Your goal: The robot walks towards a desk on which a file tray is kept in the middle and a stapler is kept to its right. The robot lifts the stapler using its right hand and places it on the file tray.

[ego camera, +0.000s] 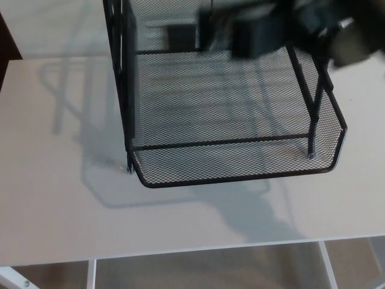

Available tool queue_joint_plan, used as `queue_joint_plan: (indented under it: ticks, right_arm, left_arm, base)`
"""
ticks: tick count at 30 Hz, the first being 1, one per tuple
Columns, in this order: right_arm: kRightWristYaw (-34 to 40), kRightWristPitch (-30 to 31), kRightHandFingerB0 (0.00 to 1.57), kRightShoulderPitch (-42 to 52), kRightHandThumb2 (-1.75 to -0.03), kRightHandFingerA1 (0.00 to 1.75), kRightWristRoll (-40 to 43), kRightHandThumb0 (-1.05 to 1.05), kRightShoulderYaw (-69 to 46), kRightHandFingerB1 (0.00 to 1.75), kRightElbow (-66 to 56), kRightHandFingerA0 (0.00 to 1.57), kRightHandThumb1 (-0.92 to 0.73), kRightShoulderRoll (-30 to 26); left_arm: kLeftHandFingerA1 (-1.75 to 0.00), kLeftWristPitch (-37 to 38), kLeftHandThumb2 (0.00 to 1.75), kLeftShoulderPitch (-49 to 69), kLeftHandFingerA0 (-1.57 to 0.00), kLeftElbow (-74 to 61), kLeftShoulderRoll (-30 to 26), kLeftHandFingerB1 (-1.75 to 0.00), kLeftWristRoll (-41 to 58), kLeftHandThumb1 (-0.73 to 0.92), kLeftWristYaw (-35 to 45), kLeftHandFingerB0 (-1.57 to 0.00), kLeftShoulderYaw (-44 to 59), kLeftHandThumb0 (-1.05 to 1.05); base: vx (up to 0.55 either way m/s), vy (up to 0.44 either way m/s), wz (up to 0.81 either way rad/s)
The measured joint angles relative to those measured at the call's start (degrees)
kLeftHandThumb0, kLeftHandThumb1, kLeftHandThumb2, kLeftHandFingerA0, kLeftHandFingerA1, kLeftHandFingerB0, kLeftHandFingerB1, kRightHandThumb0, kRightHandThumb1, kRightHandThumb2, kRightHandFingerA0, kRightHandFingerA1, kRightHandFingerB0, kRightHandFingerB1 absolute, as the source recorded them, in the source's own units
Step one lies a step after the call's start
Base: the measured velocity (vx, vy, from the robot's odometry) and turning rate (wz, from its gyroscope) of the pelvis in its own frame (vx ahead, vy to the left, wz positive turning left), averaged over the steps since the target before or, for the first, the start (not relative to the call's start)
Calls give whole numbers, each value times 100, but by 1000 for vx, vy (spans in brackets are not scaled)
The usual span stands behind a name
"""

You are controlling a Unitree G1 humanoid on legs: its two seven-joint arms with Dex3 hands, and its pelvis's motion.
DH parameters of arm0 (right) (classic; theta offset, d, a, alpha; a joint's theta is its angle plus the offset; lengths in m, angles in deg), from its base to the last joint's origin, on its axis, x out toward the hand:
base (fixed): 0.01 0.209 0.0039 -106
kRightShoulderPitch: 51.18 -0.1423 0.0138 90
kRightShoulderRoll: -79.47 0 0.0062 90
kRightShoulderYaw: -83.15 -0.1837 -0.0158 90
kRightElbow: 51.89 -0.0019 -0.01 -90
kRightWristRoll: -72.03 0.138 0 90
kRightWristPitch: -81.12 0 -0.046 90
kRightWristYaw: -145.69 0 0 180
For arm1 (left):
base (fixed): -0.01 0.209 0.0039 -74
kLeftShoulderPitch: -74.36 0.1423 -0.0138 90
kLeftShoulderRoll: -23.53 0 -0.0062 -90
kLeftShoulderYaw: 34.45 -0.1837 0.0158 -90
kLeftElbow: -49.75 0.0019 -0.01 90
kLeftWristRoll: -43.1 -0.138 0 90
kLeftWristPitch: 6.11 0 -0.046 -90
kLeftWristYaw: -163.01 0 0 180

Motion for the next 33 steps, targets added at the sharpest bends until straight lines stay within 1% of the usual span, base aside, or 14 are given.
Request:
queue_joint_plan:
  ticks: [1,9,11,12,14,16,18,19,22,23,26,29,30,33]
  right_arm:
    - [-101,9,80,11,-105,170,-15,-13,150,150,143,91,-52,72]
    - [-450,-62,78,129,-104,175,-145,-14,750,157,1118,91,-52,315]
    - [-412,-138,78,53,-94,175,-222,-14,838,155,1346,89,-57,355]
    - [-393,-170,69,-1,-85,171,-278,-10,883,144,1479,102,-58,369]
    - [-404,-186,78,-89,-71,175,-339,-17,941,142,1615,85,-60,380]
    - [-491,-179,88,-156,-75,162,-413,-22,992,66,1648,90,-66,380]
    - [-590,-144,73,-201,-67,156,-433,-31,998,52,1612,85,-69,385]
    - [-643,-120,41,-219,-60,82,-436,-44,999,35,1594,74,-68,385]
    - [-863,-13,8,-231,-62,42,-468,-56,1006,23,1465,13,-66,382]
    - [-939,25,0,-232,-84,34,-477,-68,1006,21,1420,0,-45,382]
    - [-1199,210,0,-236,-80,11,-500,-86,1002,4,1198,0,-48,386]
    - [-1434,391,0,-238,-76,9,-494,-90,968,0,926,0,-48,422]
    - [-1511,456,0,-241,-79,10,-486,-91,935,0,805,0,-49,444]
    - [-1742,645,0,-282,-86,13,-476,-96,838,0,472,0,-54,506]
  left_arm:
    - [-56,-1,97,19,-31,-32,0,-47,0,74,0,-17,-5,-61]
    - [-56,-24,96,64,-31,-131,3,-47,1,74,-4,-16,-40,-60]
    - [-56,-23,96,44,-32,-111,4,-47,1,74,-4,-17,-66,-60]
    - [-55,-23,96,20,-31,-72,4,-47,0,74,-5,-17,-80,-60]
    - [-55,-24,96,14,-30,-46,4,-47,1,74,-6,-17,-89,-60]
    - [-56,-24,97,35,-31,-47,4,-48,0,75,-5,-17,-100,-60]
    - [-56,-24,97,81,-31,-83,4,-48,-2,75,-5,-18,-123,-60]
    - [-55,-24,96,102,-31,-93,4,-47,-2,75,-5,-17,-129,-59]
    - [-56,-24,96,108,-32,-55,4,-48,-1,74,-5,-17,-141,-60]
    - [-57,-23,97,99,-33,-46,4,-48,-1,74,-5,-17,-145,-60]
    - [-56,-24,96,96,-31,-73,4,-47,2,74,-5,-16,-146,-59]
    - [-56,-24,97,85,-32,-126,4,-48,2,75,-5,-17,-146,-59]
    - [-49,-24,67,89,-38,-147,4,-38,2,89,-5,-21,-147,-55]
    - [-50,-24,66,114,-39,-204,4,-38,3,87,-5,-22,-147,-57]
  base:
    - [0,0,0]
    - [0,0,0]
    - [0,0,0]
    - [0,0,0]
    - [0,0,0]
    - [0,0,0]
    - [0,0,0]
    - [0,0,0]
    - [0,0,0]
    - [0,0,0]
    - [0,0,0]
    - [0,0,0]
    - [0,0,0]
    - [0,0,0]
